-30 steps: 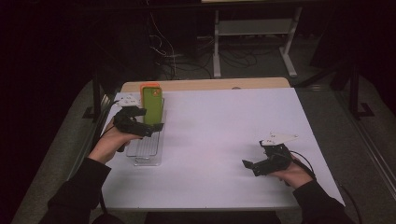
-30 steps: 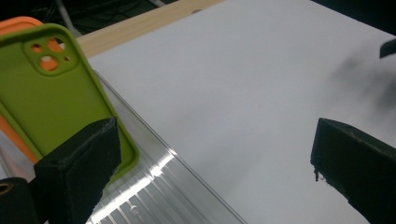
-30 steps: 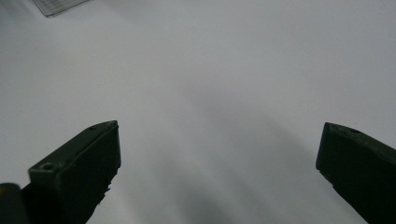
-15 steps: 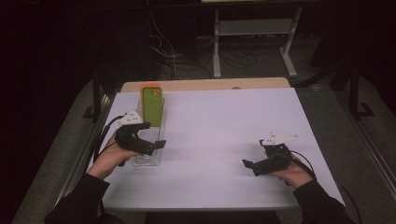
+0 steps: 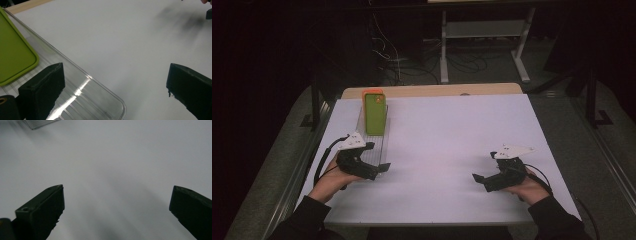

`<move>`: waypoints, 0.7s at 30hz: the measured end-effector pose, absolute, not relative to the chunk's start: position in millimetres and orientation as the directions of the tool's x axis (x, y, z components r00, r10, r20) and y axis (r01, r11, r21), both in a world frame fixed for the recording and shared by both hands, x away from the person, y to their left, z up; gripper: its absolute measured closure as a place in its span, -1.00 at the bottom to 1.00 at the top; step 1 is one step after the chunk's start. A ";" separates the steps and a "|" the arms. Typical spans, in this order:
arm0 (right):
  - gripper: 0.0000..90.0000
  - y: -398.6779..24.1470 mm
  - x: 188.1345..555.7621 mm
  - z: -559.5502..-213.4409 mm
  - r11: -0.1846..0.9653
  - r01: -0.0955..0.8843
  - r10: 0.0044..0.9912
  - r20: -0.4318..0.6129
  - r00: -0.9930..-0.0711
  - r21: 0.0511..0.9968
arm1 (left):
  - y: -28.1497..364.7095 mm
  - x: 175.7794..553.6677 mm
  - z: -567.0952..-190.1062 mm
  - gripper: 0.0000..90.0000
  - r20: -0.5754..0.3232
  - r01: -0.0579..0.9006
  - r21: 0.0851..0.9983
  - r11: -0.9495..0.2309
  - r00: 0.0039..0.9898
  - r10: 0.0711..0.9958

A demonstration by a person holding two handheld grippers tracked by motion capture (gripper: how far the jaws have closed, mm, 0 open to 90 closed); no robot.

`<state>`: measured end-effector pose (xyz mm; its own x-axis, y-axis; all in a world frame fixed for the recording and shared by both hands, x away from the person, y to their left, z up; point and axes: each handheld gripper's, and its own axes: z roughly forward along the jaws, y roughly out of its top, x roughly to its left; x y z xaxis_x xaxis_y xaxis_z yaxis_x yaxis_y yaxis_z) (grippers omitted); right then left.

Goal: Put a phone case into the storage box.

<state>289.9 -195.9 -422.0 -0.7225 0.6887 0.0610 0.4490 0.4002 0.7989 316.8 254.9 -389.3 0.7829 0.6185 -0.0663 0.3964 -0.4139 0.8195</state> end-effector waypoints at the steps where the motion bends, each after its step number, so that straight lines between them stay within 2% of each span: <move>1: -1.00 -196.1 289.0 -421.8 0.398 0.450 0.688 0.064 -0.723 0.800 | 255.3 315.6 -390.3 -0.97 -0.069 0.399 0.818 -0.414 0.783 0.618; 21: -1.00 -196.5 286.9 -423.5 0.415 0.433 0.669 0.054 -0.741 0.800 | 255.6 306.9 -403.7 -0.97 -0.048 0.373 0.821 -0.432 0.799 0.599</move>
<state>286.9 -196.5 -423.5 -0.7410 0.6694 0.0538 0.4333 0.4153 0.7999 306.9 255.6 -403.7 0.7990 0.5995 -0.0480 0.3735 -0.4320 0.8209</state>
